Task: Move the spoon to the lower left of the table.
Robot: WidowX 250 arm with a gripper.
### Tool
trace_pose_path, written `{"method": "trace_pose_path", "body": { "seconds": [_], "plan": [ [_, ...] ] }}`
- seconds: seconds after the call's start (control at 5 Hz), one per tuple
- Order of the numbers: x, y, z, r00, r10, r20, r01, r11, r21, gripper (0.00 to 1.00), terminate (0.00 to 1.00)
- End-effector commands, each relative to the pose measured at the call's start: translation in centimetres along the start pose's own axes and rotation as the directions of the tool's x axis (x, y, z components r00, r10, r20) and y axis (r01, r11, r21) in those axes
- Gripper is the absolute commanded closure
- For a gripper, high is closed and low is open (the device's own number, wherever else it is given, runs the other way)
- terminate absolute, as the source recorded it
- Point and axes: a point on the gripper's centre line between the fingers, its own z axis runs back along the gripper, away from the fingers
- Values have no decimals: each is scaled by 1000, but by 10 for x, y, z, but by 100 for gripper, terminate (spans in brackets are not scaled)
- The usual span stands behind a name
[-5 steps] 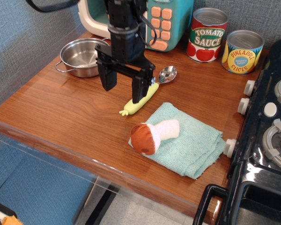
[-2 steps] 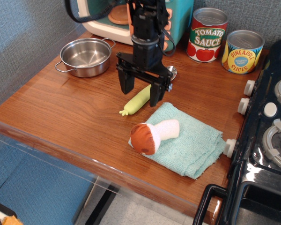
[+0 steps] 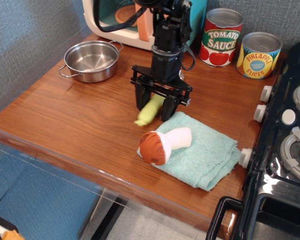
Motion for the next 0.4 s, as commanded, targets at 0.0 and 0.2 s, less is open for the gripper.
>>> {"method": "trace_pose_path", "body": {
  "seconds": [0.0, 0.2],
  "plan": [
    [-1, 2, 9, 1000, -20, 1, 20, 999, 34, 100, 0],
    [5, 4, 57, 986, -42, 160, 40, 999, 18, 100, 0]
  ]
}}
